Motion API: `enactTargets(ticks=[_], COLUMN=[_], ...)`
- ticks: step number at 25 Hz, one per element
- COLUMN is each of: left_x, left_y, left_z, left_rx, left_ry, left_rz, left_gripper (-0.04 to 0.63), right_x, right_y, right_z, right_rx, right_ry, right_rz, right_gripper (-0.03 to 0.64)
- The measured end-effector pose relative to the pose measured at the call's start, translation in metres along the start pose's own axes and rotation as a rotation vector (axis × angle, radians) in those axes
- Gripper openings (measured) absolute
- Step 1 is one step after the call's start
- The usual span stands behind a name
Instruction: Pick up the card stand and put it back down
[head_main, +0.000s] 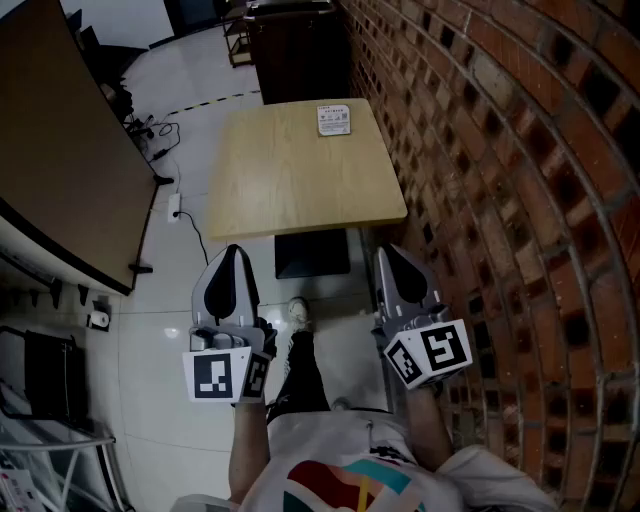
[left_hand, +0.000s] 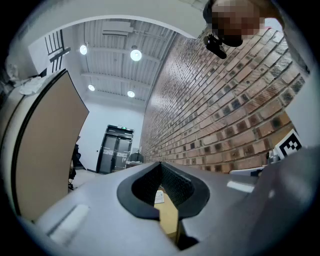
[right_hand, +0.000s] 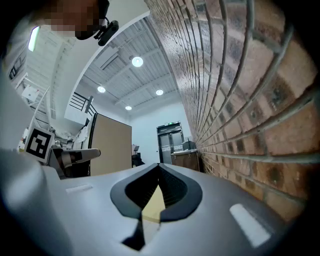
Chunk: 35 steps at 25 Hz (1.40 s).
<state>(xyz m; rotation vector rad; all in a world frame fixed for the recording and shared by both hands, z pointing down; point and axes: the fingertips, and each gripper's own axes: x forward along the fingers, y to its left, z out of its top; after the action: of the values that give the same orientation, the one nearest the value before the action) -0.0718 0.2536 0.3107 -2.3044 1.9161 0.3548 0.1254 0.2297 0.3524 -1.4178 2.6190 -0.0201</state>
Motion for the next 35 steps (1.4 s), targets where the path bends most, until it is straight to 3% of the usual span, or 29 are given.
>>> enactTargets(ticks=[6, 13, 16, 21, 30, 31, 32, 34, 35], left_x=[0.117, 0.274, 0.322, 0.356, 0.387, 0.389, 0.391, 0.394, 0.394], left_y=[0.061, 0.154, 0.174, 0.176, 0.177, 0.177, 0.178, 0.180, 0.183], left_z=[-0.019, -0.021, -0.030, -0.055, -0.086, -0.089, -0.092, -0.097, -0.100], left_rx=[-0.020, -0.020, -0.037, -0.060, -0.085, -0.083, -0.080, -0.071, -0.068], left_ry=[-0.003, -0.036, -0.027, 0.021, 0.043, 0.049, 0.055, 0.071, 0.079], left_rz=[-0.011, -0.036, -0.033, -0.041, -0.005, -0.003, -0.003, 0.003, 0.010], left_gripper=[-0.017, -0.017, -0.017, -0.017, -0.017, -0.017, -0.017, -0.017, -0.017], right_x=[0.113, 0.271, 0.314, 0.346, 0.392, 0.405, 0.418, 0.445, 0.457], right_y=[-0.045, -0.087, -0.113, -0.133, -0.177, -0.183, -0.189, -0.206, -0.214], right_z=[-0.014, -0.011, -0.018, -0.027, -0.079, -0.086, -0.094, -0.116, -0.131], right_rx=[0.004, -0.071, -0.041, -0.029, -0.029, -0.031, -0.032, -0.049, -0.069], right_ry=[0.025, 0.032, 0.048, 0.082, 0.190, 0.205, 0.219, 0.260, 0.298], right_rz=[-0.034, -0.064, -0.097, -0.118, -0.091, -0.090, -0.099, -0.149, -0.176], right_gripper=[-0.021, -0.021, -0.021, -0.020, -0.018, 0.012, 0.123, 0.526, 0.577])
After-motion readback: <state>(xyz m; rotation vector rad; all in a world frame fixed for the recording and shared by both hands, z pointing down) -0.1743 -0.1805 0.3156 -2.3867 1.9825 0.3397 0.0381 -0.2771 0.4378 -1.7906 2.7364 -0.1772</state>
